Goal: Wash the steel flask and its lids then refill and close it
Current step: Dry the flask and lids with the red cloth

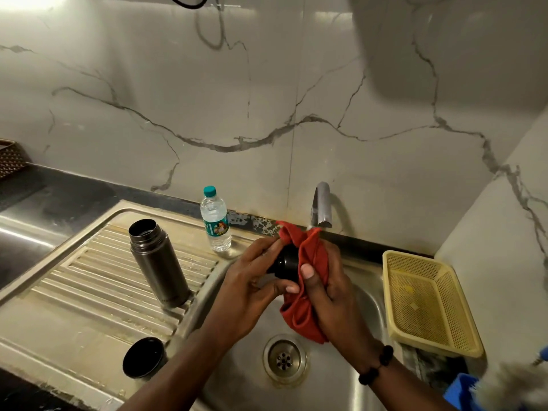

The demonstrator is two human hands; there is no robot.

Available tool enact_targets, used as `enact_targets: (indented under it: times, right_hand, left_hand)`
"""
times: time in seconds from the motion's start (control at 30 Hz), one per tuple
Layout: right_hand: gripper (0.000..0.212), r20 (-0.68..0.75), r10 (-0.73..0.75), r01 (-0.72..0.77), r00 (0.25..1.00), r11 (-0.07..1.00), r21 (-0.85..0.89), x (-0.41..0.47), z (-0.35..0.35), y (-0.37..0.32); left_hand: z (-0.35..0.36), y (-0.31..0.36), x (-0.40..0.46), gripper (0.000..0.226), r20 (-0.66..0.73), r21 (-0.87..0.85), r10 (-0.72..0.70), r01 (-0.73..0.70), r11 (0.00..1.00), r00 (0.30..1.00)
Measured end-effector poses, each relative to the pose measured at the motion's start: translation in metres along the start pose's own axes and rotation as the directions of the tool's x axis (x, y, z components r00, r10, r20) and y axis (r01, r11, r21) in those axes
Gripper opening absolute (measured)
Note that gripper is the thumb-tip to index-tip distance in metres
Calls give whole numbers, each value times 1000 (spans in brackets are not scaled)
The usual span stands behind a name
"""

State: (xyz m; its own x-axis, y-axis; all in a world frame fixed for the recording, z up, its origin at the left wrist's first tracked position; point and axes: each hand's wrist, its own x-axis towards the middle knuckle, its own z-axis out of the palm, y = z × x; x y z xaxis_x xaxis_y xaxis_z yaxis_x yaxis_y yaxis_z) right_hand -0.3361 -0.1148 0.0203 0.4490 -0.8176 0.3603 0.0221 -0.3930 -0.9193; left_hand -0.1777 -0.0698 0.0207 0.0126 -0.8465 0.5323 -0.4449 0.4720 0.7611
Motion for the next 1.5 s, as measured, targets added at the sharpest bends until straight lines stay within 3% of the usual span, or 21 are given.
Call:
enact_targets:
  times: [0.1,0.27,0.33,0.47,0.6,0.67,0.73,0.8,0.83,0.9,0.93,0.97,1.07,1.17,1.37,1.5]
  right_hand:
    - [39,-17,140,-136,990,978,156,-3,1,1]
    - [34,74,314,-322,947,909,265,2,-1,-2]
    - [32,69,345,-352,936,915,199,6,-2,-1]
    - [39,11,350,-347,937,932,-100,14,-3,2]
    - [45,-190,280,-326,941,900,-290,14,1,2]
    - [47,-230,312,-349,922,926,-145,10,4,7]
    - [48,-170,473,-415,864,862,290,6,0,14]
    - [45,-51,614,-419,788,594,686,4,-11,18]
    - [45,-10,642,-381,767,467,798,2,-19,24]
    - [44,57,620,-292,783,285,913,1,-29,27]
    - [42,101,553,-262,827,219,940,0,-32,27]
    - [38,142,481,-281,865,231,932,-1,-32,22]
    - [29,106,455,-383,884,576,722,-9,-18,-2]
    - [37,8,242,-234,970,930,284,-9,5,-10]
    - [32,-235,226,-213,945,974,82,-6,18,-16]
    - [28,-302,201,-237,932,968,-86,-3,24,-10]
  left_hand:
    - [-6,-5,3,58,72,158,122,-132,979,990]
    - [-17,-14,4,56,181,341,193,-246,907,964]
    - [-16,-14,4,55,181,380,203,-259,888,962]
    - [-9,-17,-4,58,91,446,182,-203,872,979]
    - [5,-12,-12,54,-79,267,29,-6,964,996]
    - [9,-7,-13,51,-150,124,-103,122,985,983]
    - [7,-5,-15,53,-172,-95,-295,282,955,940]
    - [1,-9,-19,55,-134,-302,-430,376,876,893]
    - [-3,-12,-21,57,-119,-358,-453,388,849,883]
    - [-9,-15,-25,60,-103,-419,-478,398,816,872]
    - [-11,-15,-26,62,-104,-429,-482,398,811,870]
    - [-11,-14,-26,62,-112,-428,-477,391,815,871]
    - [-7,-7,-24,57,-112,-332,-452,395,857,885]
    - [4,0,-23,48,-132,-61,-345,339,939,929]
    - [23,1,-21,49,-274,282,-113,193,940,955]
    - [29,0,-19,39,-293,346,-132,234,909,947]
